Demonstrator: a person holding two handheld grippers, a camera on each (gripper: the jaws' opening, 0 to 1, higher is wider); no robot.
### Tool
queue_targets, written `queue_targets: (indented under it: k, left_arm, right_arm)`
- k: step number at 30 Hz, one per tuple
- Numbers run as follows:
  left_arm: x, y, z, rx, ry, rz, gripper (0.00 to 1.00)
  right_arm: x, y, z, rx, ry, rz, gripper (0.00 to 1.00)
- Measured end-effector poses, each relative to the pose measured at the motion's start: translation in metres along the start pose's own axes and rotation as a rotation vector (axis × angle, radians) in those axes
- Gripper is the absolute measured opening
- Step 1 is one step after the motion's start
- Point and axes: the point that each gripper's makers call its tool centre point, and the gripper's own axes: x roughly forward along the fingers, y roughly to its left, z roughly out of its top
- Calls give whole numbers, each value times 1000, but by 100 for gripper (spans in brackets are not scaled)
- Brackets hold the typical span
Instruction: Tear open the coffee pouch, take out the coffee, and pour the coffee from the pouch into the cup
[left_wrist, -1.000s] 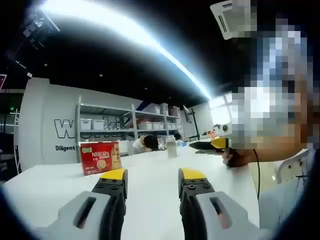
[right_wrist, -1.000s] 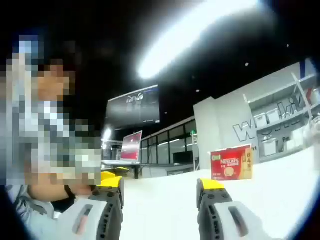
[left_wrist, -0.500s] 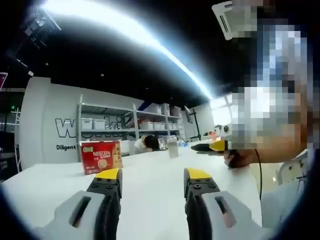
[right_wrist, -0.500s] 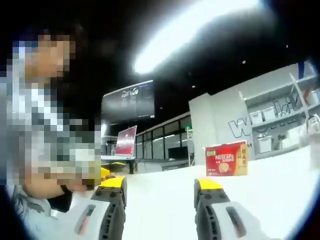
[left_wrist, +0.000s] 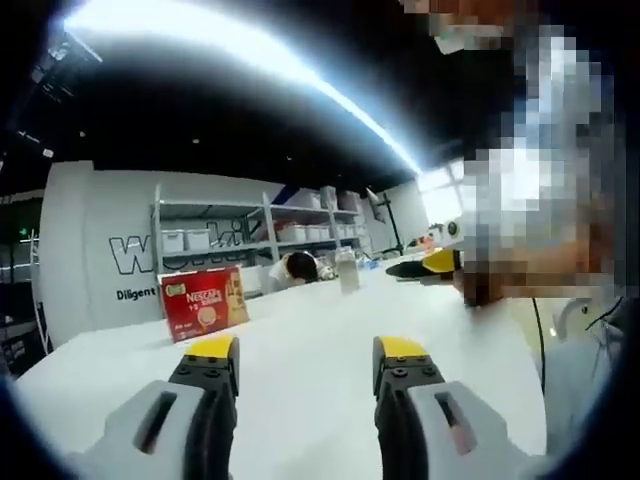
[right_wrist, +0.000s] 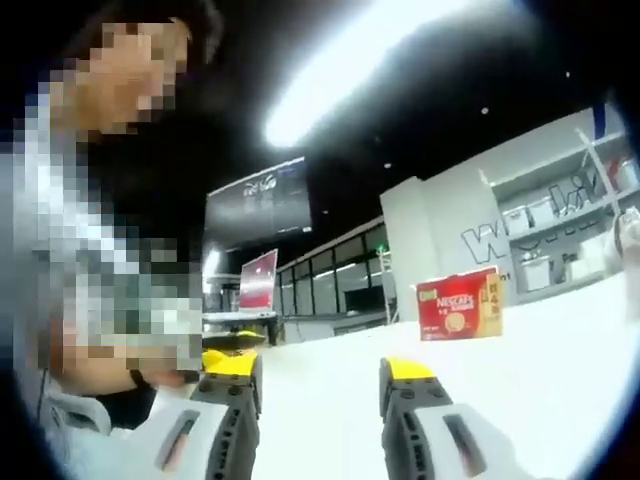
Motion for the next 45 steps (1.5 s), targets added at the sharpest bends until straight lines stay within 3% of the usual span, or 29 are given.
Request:
queue_targets:
  k: [3, 5, 7, 13, 15, 16, 29, 39, 45]
  left_arm:
    - [3, -2, -11, 3, 57, -3, 52]
    - [4, -5, -18, 5, 95, -13, 49]
    - [4, -7, -27, -18, 140, -17, 45]
    - [5, 1, -31, -77, 167, 10, 46]
    - [4, 3, -31, -85, 167, 14, 45]
    - [3, 4, -28, -95, 156, 22, 44]
    - [-4, 18, -14, -158, 94, 73, 37]
    - [-7, 17, -9, -179, 72, 57, 36]
    - [-11, 21, -4, -218, 46, 59, 36]
  right_arm:
    - [-3, -2, 1, 14, -11, 3, 44]
    - [-4, -3, 9, -63, -65, 4, 49]
    - [-3, -4, 9, -69, -66, -5, 56]
    - [-3, -10, 6, -29, -40, -28, 43]
    - [-3, -10, 5, -27, -33, -28, 42]
    - [-1, -11, -4, -1, 30, -41, 41]
    - [5, -6, -19, -82, 120, -53, 41]
    - [7, -5, -31, -97, 204, -85, 40]
    - [6, -3, -27, -102, 190, -80, 40]
